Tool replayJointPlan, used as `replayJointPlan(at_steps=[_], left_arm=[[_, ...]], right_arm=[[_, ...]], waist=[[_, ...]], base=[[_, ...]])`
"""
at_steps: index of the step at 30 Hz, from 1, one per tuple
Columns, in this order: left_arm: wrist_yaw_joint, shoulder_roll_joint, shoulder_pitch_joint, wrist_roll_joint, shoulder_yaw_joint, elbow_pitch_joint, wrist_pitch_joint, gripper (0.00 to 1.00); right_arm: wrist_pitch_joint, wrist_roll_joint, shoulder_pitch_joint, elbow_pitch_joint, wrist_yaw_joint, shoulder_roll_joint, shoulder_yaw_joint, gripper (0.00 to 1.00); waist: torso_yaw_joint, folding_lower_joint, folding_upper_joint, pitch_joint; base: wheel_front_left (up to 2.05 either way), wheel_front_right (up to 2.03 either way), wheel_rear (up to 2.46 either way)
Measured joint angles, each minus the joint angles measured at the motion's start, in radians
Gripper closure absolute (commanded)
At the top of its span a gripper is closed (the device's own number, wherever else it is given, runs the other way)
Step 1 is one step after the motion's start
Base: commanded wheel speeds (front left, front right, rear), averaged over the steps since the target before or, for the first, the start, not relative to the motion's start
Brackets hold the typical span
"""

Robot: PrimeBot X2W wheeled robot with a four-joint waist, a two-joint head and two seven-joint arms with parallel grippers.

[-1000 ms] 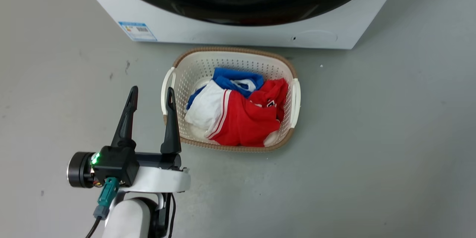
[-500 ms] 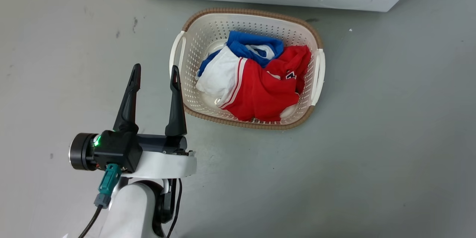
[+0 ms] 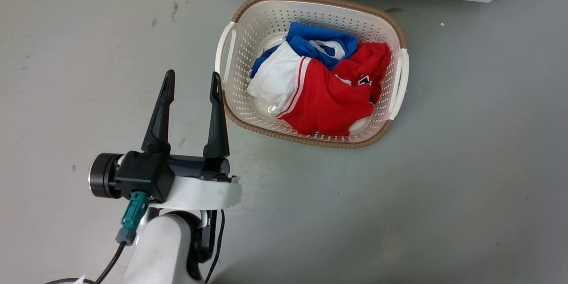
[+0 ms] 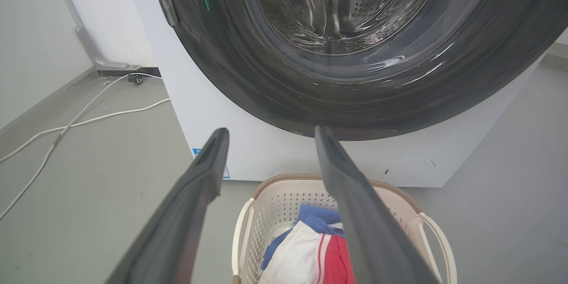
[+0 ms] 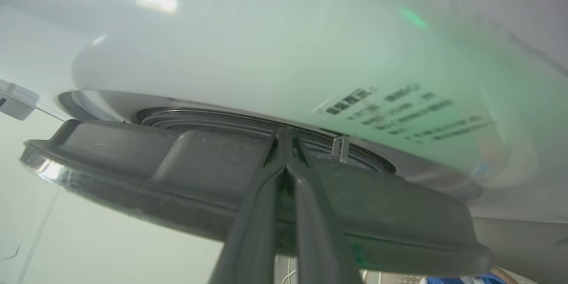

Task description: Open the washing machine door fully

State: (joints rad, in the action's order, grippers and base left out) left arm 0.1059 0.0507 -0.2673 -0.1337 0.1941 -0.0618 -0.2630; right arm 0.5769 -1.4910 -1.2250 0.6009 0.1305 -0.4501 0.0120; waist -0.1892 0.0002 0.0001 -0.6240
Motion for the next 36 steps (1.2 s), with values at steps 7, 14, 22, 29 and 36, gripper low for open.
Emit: replayJointPlan(at_steps=[7,14,22,29,36], left_arm=[[0.009,0.0,0.0,-0.009,0.009,0.0,0.0,0.0],[0.013,0.0,-0.003,-0.01,0.006,0.003,0.0,0.0],[0.009,0.0,-0.004,-0.006,-0.005,0.008,0.0,0.0],[0.008,0.0,0.006,0.001,-0.012,0.011,0.0,0.0],[0.0,0.0,0.017,0.008,-0.024,0.016,0.0,0.0]], right_arm=[[0.033,0.033,-0.034,0.019,0.0,-0.001,0.023,1.0],[0.072,0.029,-0.009,-0.004,-0.002,0.0,0.022,1.0],[0.121,0.019,0.077,-0.076,-0.001,0.03,0.043,1.0],[0.15,-0.007,0.177,-0.158,-0.001,0.043,0.042,1.0],[0.178,-0.028,0.285,-0.262,-0.001,0.056,0.046,1.0]], waist=[[-0.013,-0.0001,0.0,-0.011],[-0.008,-0.0001,0.0,-0.003],[0.007,-0.0001,0.0,0.015],[0.018,-0.0001,0.0,0.045],[0.032,-0.0001,-0.0001,0.071]], base=[[0.0,0.0,0.0],[0.0,0.0,0.0],[0.0,0.0,0.0],[0.0,0.0,0.0],[0.0,0.0,0.0]])
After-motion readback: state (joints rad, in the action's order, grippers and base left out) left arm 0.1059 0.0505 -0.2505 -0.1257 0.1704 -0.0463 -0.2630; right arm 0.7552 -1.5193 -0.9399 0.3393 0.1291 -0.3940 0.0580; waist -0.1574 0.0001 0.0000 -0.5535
